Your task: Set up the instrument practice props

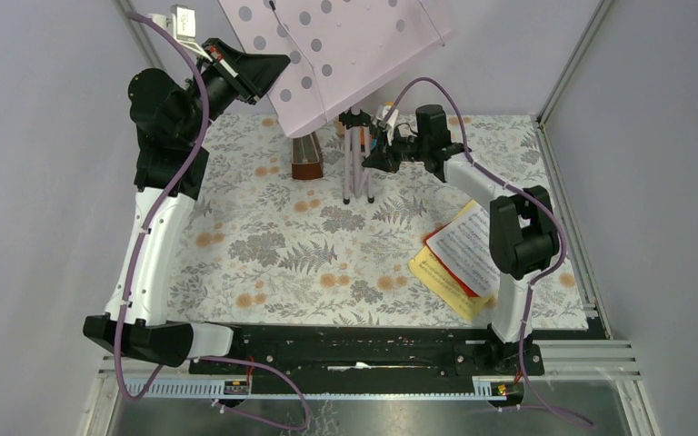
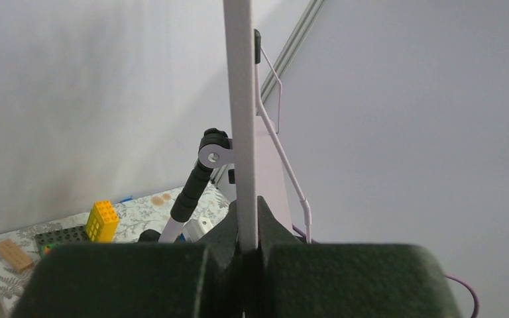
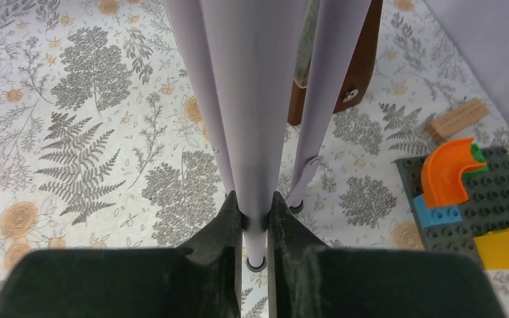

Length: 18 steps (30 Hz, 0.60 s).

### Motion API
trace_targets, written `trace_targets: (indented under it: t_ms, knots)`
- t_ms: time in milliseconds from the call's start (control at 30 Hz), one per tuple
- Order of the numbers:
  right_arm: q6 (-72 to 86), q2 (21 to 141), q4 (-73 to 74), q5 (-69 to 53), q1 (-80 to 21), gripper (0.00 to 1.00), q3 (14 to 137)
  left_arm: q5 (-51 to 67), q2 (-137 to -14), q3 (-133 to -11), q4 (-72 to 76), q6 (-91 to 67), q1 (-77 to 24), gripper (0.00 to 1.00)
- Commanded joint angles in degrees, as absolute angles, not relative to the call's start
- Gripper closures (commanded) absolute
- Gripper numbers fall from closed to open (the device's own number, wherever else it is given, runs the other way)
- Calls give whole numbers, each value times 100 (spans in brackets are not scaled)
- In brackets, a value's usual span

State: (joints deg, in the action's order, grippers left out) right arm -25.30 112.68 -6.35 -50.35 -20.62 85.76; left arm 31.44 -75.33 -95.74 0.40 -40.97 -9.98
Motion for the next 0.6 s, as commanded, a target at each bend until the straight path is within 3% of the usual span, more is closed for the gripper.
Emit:
trace_targets:
  t_ms: [0, 567]
  knots:
    - [-2450, 10837, 556, -4772, -2092, 100, 8944, 2771, -7690, -9994, -251, -3668, -958, 100]
    - [-2170, 10180, 1706, -4220, -2082, 100, 8410, 2630, -8139, -10801, -529, -3764, -1145, 100]
